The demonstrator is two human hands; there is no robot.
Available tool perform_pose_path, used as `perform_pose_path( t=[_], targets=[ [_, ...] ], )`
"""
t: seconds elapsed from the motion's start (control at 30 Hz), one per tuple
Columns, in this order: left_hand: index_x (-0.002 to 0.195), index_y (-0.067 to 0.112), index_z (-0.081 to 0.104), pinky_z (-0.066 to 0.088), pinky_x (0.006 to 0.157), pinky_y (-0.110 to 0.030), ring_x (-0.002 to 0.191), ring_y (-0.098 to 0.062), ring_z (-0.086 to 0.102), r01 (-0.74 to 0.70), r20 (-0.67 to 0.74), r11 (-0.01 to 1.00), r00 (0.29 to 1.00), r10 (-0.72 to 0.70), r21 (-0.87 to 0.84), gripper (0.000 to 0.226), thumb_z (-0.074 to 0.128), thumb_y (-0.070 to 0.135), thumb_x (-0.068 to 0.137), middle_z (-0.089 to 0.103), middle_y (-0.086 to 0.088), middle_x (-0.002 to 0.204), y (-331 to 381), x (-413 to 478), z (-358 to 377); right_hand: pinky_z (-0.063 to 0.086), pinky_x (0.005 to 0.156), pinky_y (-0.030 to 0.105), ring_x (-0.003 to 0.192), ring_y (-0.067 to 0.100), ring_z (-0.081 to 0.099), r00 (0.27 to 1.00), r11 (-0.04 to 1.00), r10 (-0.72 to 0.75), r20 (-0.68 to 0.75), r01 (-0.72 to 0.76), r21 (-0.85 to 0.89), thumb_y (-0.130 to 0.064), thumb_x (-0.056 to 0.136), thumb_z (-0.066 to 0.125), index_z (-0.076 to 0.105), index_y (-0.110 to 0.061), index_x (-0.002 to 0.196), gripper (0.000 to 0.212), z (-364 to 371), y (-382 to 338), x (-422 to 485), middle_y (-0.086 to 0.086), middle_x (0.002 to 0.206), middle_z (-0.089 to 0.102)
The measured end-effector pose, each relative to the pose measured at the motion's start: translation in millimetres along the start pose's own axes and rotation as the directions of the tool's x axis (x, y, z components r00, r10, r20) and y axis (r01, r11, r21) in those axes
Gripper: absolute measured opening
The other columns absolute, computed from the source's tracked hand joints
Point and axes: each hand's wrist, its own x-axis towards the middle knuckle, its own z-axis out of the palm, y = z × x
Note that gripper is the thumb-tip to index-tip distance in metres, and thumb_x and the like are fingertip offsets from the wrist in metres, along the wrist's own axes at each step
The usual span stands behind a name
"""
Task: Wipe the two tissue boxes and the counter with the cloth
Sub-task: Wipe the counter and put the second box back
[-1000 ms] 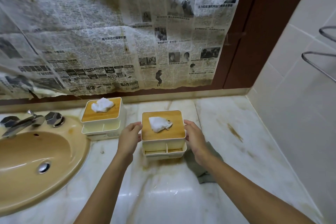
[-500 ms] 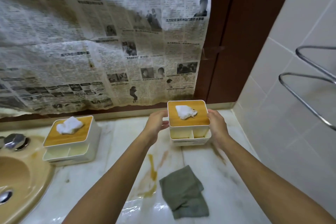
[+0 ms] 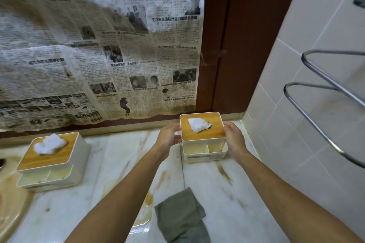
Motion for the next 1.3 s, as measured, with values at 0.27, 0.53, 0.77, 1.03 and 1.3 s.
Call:
perform_pose_path(
  t=[0.27,0.53,0.77,1.03,1.3],
  targets=[
    [0.119,0.010,0.068,0.056,0.073,-0.026,0.088,-0.022,0.066,0.013,-0.018,1.000,1.000,-0.012,0.010,0.030,0.046,0.010,0.099,0.073,-0.006,0.112,-2,7,0,0.041,0.082,0.028,0.103,0.017,0.057,1.000,1.000,-0.024,0.010,0.024,-0.016,-0.018,0.099,0.044,0.061,-0.021,0.126,0.032,0,6,10,0.000,0.116,0.062],
    [0.122,0.015,0.067,0.056,0.087,-0.034,0.105,-0.026,0.066,0.012,0.036,0.997,0.999,-0.015,0.071,0.027,0.052,0.018,0.099,0.070,-0.004,0.119,1,-2,-10,0.044,0.087,0.031,0.108,0.021,0.058,0.998,0.997,-0.034,0.048,0.037,-0.064,-0.017,0.097,0.050,0.058,-0.022,0.130,0.034,-4,7,10,0.004,0.120,0.061],
    [0.115,0.021,0.069,0.049,0.082,-0.031,0.099,-0.019,0.066,-0.108,-0.009,0.963,0.993,0.114,0.248,0.022,0.058,0.023,0.096,0.070,0.001,0.111,-8,-47,-71,0.052,0.080,0.036,0.093,0.019,0.055,0.876,0.886,-0.436,-0.205,0.379,-0.265,-0.010,0.094,0.053,0.060,-0.022,0.111,0.022,19,15,-61,-0.005,0.104,0.051],
    [0.098,0.026,0.074,0.050,0.077,-0.027,0.092,-0.018,0.068,-0.162,-0.186,0.874,0.944,0.272,0.458,0.018,0.061,0.015,0.095,0.074,0.007,0.098,-98,-115,-195,0.043,0.089,0.024,0.100,0.002,0.053,0.695,0.619,-0.469,0.545,0.699,-0.358,-0.023,0.096,0.048,0.062,-0.029,0.111,0.021,69,94,-183,-0.017,0.109,0.057],
    [0.115,0.024,0.066,0.043,0.096,-0.045,0.113,-0.025,0.053,-0.173,-0.180,0.600,0.858,0.482,0.781,0.030,0.048,0.012,0.094,0.061,0.001,0.123,-176,-169,-265,0.023,0.117,0.046,0.152,0.029,0.018,0.681,0.168,-0.367,0.633,0.718,-0.675,-0.048,0.101,0.033,0.044,-0.047,0.143,0.043,72,145,-208,-0.003,0.163,0.027]
  ],
)
